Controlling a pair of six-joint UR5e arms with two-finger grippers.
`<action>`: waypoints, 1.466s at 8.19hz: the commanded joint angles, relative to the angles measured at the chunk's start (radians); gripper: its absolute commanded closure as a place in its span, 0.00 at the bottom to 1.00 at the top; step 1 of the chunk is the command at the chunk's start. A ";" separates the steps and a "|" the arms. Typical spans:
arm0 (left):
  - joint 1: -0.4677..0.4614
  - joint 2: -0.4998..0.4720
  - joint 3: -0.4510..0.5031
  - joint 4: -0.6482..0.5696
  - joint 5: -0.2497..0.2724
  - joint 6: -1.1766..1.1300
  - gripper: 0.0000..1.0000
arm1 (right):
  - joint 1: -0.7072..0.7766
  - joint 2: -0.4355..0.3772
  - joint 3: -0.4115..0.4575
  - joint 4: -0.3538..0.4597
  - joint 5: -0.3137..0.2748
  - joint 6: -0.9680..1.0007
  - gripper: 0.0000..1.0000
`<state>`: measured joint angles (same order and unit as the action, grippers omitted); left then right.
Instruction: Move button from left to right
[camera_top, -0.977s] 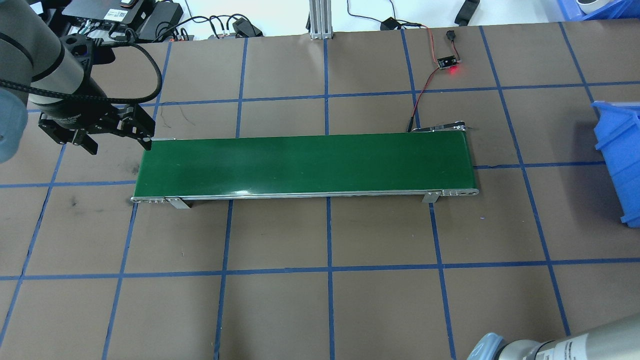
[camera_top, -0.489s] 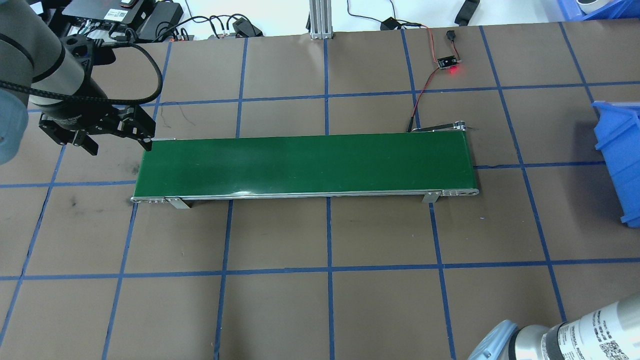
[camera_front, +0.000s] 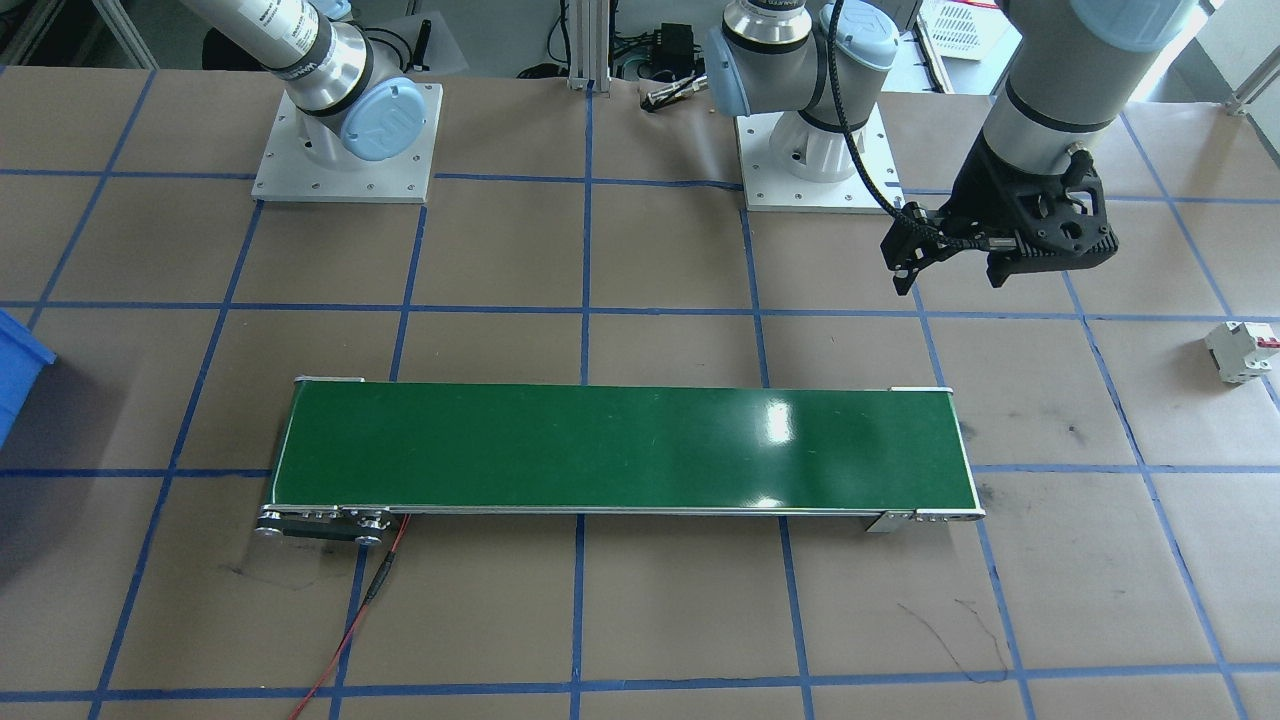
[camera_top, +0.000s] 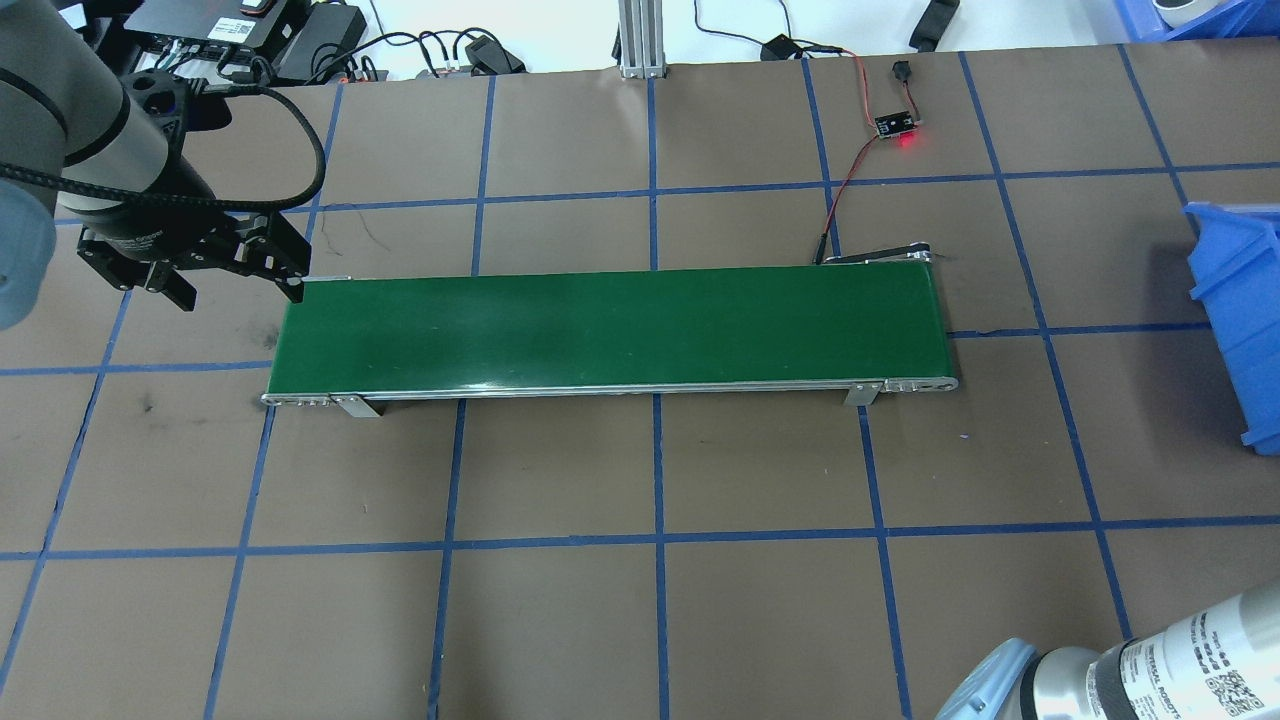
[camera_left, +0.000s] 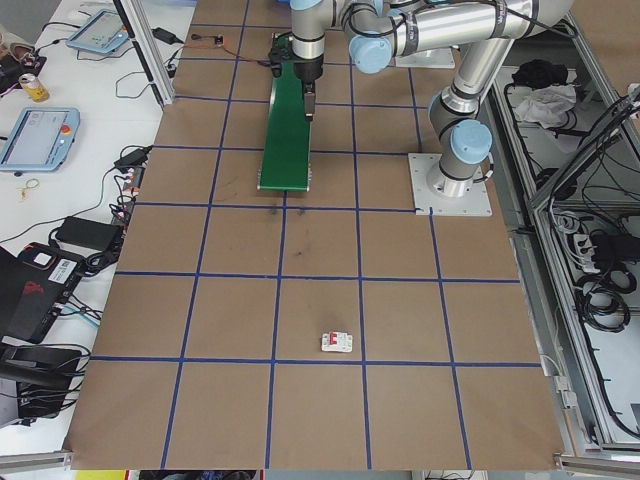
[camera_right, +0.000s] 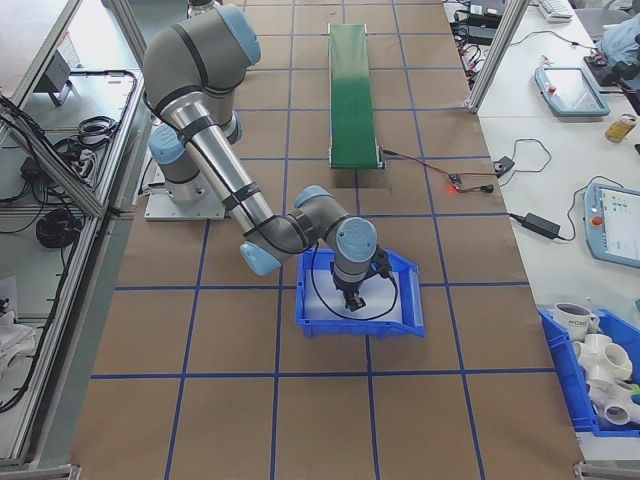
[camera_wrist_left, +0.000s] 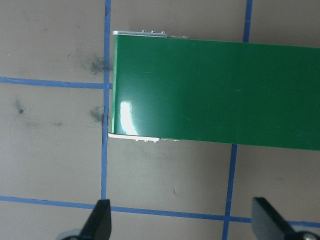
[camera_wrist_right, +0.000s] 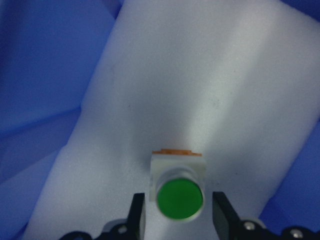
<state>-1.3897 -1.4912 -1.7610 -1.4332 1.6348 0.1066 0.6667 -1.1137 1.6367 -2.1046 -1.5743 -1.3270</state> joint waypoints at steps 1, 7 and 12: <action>0.000 0.002 0.000 0.000 0.000 0.001 0.00 | -0.001 -0.062 0.002 0.009 0.005 0.005 0.00; 0.000 0.009 0.000 -0.001 0.002 0.002 0.00 | 0.242 -0.497 -0.040 0.492 0.008 0.303 0.01; 0.000 0.009 -0.002 -0.001 0.003 0.004 0.00 | 0.886 -0.525 -0.090 0.575 -0.061 1.213 0.00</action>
<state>-1.3898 -1.4832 -1.7618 -1.4342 1.6381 0.1101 1.3148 -1.6497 1.5532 -1.5441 -1.6169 -0.4417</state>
